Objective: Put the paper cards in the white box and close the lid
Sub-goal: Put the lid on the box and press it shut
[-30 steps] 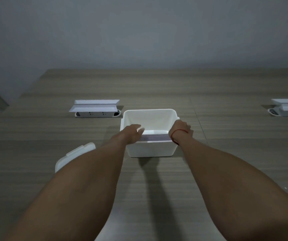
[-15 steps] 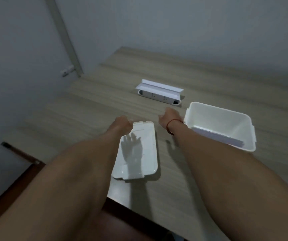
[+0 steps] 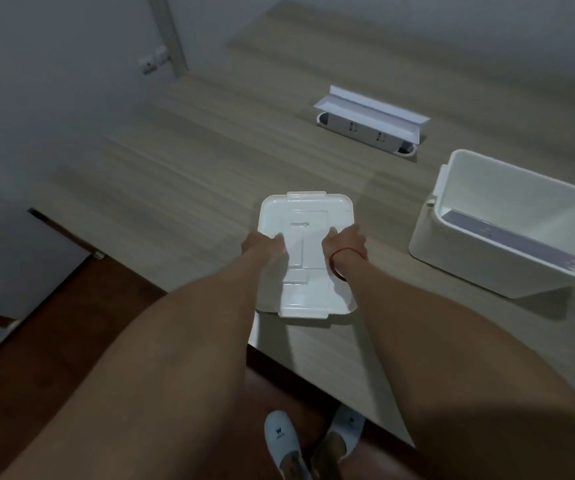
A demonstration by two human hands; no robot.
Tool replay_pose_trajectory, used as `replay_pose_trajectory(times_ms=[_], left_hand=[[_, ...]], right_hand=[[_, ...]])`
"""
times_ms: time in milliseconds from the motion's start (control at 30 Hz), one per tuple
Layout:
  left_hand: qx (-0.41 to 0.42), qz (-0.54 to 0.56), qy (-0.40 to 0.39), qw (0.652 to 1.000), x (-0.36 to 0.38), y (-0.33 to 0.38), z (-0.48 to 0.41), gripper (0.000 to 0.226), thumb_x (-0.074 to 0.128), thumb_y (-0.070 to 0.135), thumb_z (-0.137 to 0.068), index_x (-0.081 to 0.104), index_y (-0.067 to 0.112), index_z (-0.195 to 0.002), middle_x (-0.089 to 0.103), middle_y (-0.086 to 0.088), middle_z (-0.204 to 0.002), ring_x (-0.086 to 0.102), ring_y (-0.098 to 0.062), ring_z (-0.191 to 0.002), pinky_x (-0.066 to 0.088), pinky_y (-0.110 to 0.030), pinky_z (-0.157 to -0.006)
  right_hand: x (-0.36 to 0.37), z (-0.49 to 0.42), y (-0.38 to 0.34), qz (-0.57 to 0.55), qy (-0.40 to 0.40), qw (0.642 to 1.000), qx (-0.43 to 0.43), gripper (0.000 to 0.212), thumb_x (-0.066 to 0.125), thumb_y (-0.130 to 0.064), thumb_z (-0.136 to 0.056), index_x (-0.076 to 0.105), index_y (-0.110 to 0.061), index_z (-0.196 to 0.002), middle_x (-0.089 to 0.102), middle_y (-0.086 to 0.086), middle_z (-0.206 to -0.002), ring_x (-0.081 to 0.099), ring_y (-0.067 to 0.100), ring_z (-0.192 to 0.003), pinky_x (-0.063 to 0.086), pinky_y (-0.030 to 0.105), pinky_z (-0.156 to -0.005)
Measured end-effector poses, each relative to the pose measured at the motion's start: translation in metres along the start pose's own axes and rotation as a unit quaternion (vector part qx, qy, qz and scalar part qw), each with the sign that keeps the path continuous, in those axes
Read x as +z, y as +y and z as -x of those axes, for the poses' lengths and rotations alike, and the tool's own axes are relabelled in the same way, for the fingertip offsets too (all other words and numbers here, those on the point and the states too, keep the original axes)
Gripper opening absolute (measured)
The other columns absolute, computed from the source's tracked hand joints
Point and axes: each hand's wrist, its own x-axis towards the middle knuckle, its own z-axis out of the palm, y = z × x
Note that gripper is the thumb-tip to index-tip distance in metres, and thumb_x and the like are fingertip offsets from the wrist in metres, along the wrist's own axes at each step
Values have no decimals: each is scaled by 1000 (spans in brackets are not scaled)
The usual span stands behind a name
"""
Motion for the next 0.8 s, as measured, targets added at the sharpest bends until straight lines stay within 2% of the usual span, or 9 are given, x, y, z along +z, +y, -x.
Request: replay_pose_trajectory(times_ms=[100,167,300,367,433,567,633,700,800], left_hand=[[-9,37,-50,998,-7,-1,3,55,62,34,-79,58,0,-122,65,-11,-116,64,-27,-97,48,-29,-75],[11,48,-60,997,-18,13,7,58,65,33,-73,59,-1,-119,66,-11,-116,65,-26,-98,46,-28,-70],[136,99,-11,986,-56,66,35,77,74,35,-75,42,2,-137,55,-7,-128,56,-24,-112,47,-31,-86],[225,105,18,968,-74,94,53,78,82,29,-70,45,4,-134,55,-4,-124,56,-25,-117,48,-32,-92],[311,74,79,944,-86,118,65,66,85,21,-65,58,6,-123,65,-9,-119,62,-26,-111,50,-31,-84],[403,-21,198,893,-97,162,104,27,71,17,-79,72,5,-103,72,-21,-106,67,-34,-101,50,-35,-77],[436,-96,229,865,-94,177,116,21,62,15,-84,73,4,-98,71,-22,-102,66,-37,-98,47,-36,-72],[455,-170,251,837,-87,184,126,20,56,8,-84,74,6,-93,70,-20,-97,65,-37,-95,42,-34,-67],[471,-199,257,820,-68,191,138,30,50,3,-84,76,14,-94,66,-13,-87,65,-35,-91,38,-32,-66]], right_hand=[[-8,3,-7,-55,-5,998,33,57,41,-40,-97,36,-3,-140,42,19,-145,44,37,-132,34,43,-110],[-27,5,-22,-92,-5,995,30,60,40,-42,-97,36,-1,-140,43,19,-146,44,36,-133,34,42,-110],[-87,12,-72,-229,31,973,-1,68,32,-51,-97,31,-2,-143,41,17,-148,43,36,-134,34,44,-110],[-120,19,-95,-304,35,952,-11,72,26,-57,-96,32,-4,-144,41,14,-149,43,33,-134,33,43,-111],[-148,27,-114,-384,29,923,-4,75,25,-61,-94,38,-7,-143,45,11,-147,45,29,-133,34,38,-110],[-202,37,-130,-540,-3,842,-20,63,24,-54,-96,46,-12,-137,54,6,-138,56,28,-116,44,40,-105],[-222,41,-127,-584,-24,811,-29,55,21,-45,-99,46,-12,-136,56,6,-128,57,27,-107,45,42,-101],[-233,47,-125,-625,-31,780,-26,60,21,-49,-98,41,-11,-140,53,11,-135,60,32,-110,47,44,-98],[-240,38,-119,-607,-45,793,-28,77,48,-65,-80,43,-9,-132,56,18,-131,63,39,-109,53,52,-92]])
